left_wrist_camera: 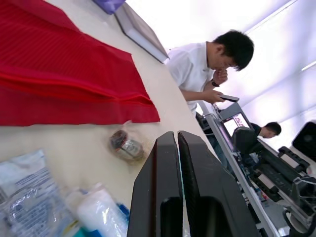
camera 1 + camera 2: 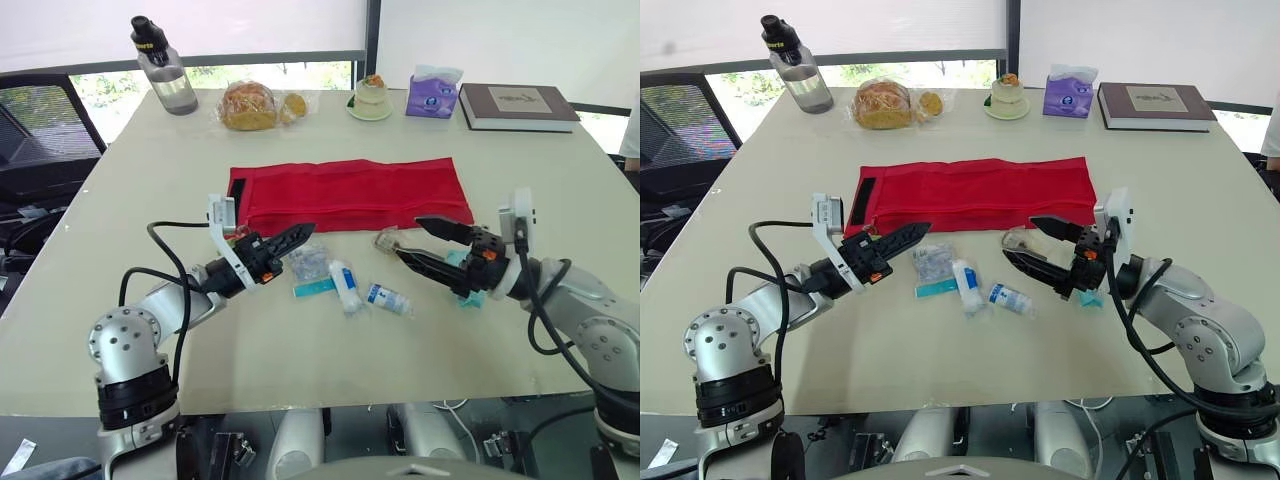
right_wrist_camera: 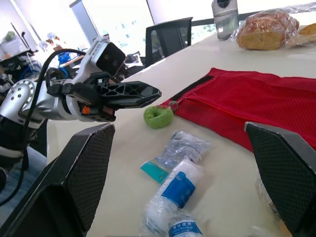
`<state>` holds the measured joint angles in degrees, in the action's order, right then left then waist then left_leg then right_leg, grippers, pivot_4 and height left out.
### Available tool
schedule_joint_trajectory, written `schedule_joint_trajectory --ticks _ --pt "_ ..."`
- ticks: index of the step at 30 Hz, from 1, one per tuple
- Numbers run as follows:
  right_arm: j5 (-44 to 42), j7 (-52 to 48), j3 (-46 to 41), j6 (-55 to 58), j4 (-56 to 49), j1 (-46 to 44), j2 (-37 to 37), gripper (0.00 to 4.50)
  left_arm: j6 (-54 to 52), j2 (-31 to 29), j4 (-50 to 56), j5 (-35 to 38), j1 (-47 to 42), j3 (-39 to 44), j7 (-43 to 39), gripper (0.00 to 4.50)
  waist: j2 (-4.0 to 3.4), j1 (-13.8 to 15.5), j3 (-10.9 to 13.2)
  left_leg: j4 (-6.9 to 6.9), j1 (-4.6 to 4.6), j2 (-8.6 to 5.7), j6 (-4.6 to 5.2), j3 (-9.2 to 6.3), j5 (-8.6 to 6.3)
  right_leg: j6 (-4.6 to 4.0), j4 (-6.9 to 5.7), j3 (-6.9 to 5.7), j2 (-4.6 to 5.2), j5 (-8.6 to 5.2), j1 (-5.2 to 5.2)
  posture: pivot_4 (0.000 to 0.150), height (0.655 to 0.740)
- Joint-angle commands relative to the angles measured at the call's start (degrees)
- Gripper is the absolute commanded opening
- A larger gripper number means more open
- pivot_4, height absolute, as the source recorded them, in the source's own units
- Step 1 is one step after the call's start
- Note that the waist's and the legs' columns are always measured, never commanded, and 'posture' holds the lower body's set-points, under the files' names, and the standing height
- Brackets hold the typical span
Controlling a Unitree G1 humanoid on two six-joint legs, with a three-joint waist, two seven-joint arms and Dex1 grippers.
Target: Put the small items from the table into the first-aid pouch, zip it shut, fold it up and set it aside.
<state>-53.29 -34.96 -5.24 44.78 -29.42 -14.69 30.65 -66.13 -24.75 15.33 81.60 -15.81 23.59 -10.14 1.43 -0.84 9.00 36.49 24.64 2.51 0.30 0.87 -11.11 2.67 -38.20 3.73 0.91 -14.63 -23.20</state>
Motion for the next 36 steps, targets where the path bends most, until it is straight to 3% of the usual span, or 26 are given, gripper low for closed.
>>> schedule_joint_trajectory --ticks 1,4,8,12,13,15,20,23,36 --pt "-1.3 0.6 -0.7 0.1 -2.6 -0.7 0.4 4.5 1.6 -2.2 1.3 0.1 2.0 0.1 -1.1 0.14 0.0 0.0 0.0 0.0 0.0 0.0 0.0 0.01 0.0 -0.01 0.0 0.01 0.0 -0.01 -0.01 0.15 0.74" --pt "-1.1 -0.5 -1.1 -1.5 -2.8 -0.6 0.2 4.5 2.9 -4.2 -0.7 -2.8 5.0 0.9 -1.4 0.14 0.0 -0.2 0.0 -0.02 0.03 0.0 0.0 0.03 0.0 -0.03 0.0 0.02 0.0 -0.02 -0.06 0.15 0.74" --pt "6.4 -5.0 -0.2 -7.6 -1.2 -0.6 3.2 4.5 4.4 -7.9 -4.1 -10.6 8.9 0.2 -2.1 0.14 -0.01 -0.1 0.0 -0.03 0.02 0.02 0.0 0.04 0.0 -0.02 0.0 0.01 0.0 -0.03 -0.1 0.15 0.74" --pt "9.8 -8.1 0.0 -10.1 0.1 -1.3 6.1 4.5 4.1 -8.9 -4.8 -13.1 9.7 -0.6 -3.3 0.14 0.05 0.3 0.0 -0.03 0.09 0.02 0.0 0.09 0.0 -0.03 0.02 0.02 0.05 -0.03 -0.16 0.15 0.74" --pt "10.4 -8.9 -0.1 -10.5 0.2 -1.7 6.8 4.5 3.9 -8.8 -5.0 -13.4 9.5 -0.6 -3.4 0.53 0.05 0.3 0.0 -0.03 0.1 0.01 0.0 0.09 0.0 -0.03 0.03 0.01 0.06 -0.03 -0.16 0.15 0.74" --pt "10.7 -10.1 -0.3 -9.7 0.1 -3.1 8.7 4.5 3.3 -8.3 -5.8 -13.4 8.9 -0.9 -3.2 0.81 0.04 0.2 0.0 -0.03 0.1 0.01 0.0 0.12 0.0 -0.03 0.03 0.03 0.08 -0.03 -0.18 0.15 0.74" --pt "8.7 -10.4 0.2 -6.9 -1.9 -6.1 10.6 4.5 0.7 -6.0 -5.7 -11.1 7.0 -3.2 -4.1 3.37 0.07 0.1 0.0 -0.08 0.1 0.07 0.0 0.15 0.0 -0.04 0.03 0.04 0.07 -0.02 -0.23 0.15 0.74" --pt "8.1 -10.0 0.4 -6.0 -2.8 -7.0 10.4 4.5 -0.4 -4.8 -6.6 -11.5 5.9 -4.2 -3.2 4.47 0.07 0.2 0.0 -0.12 0.1 0.06 0.0 0.14 0.0 -0.04 0.03 0.03 0.05 -0.02 -0.23 0.15 0.74" --pt "9.9 -10.5 1.2 -7.7 -2.8 -6.6 9.5 4.5 -7.0 1.7 -16.5 -17.8 -5.7 -9.6 4.6 4.47 0.06 0.9 0.0 0.01 0.06 -0.17 0.03 -0.04 0.02 0.0 0.03 0.04 0.09 -0.02 -0.02 0.15 0.74"
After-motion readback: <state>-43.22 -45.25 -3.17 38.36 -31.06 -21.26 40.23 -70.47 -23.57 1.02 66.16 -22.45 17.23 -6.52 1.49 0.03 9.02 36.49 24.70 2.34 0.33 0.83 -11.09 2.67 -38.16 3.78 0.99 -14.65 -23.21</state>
